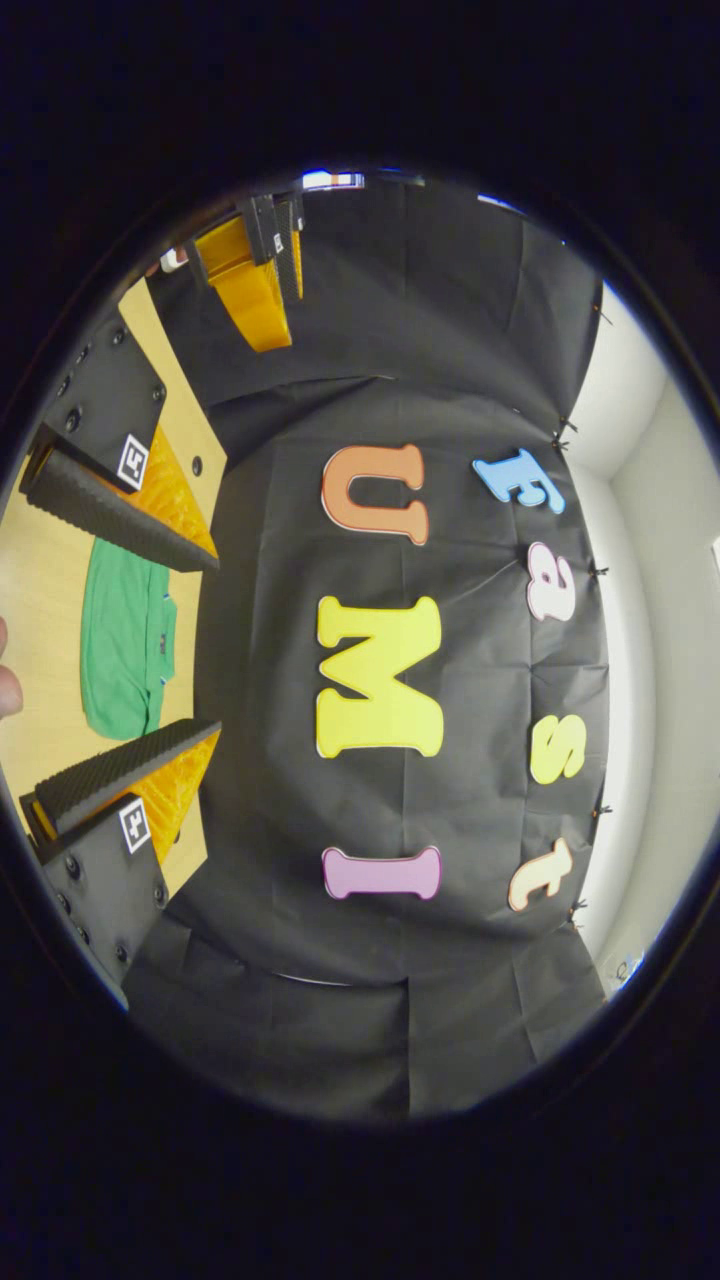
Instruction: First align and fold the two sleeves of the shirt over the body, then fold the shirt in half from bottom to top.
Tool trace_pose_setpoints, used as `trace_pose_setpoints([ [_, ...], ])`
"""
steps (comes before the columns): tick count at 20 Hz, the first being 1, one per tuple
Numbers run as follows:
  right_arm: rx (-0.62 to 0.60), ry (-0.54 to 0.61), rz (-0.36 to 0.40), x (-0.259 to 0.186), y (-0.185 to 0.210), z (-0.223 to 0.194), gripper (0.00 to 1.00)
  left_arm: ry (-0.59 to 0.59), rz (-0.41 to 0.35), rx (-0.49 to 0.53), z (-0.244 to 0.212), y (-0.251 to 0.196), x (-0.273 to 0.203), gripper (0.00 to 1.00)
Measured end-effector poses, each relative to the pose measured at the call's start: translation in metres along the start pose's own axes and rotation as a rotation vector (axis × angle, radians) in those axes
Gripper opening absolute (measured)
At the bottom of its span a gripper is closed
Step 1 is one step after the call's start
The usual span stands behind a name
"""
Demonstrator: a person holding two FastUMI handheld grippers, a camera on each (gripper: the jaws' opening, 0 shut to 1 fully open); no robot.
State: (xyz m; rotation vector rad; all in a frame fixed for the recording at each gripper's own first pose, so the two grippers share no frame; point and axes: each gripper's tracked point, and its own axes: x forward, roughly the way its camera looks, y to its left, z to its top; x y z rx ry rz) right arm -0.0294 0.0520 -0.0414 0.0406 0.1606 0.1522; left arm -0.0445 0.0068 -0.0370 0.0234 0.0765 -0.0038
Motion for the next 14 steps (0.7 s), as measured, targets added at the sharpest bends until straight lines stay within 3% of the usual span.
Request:
trace_pose_setpoints([
  [5, 0.001, -0.001, 0.012, -0.001, 0.005, 0.0, 0.95, 0.007, -0.016, 0.013, 0.0, -0.005, -0.002, 0.98],
  [14, 0.007, 0.003, 0.071, 0.008, 0.022, 0.002, 0.93, 0.009, 0.031, 0.017, 0.001, 0.011, -0.006, 0.98],
])
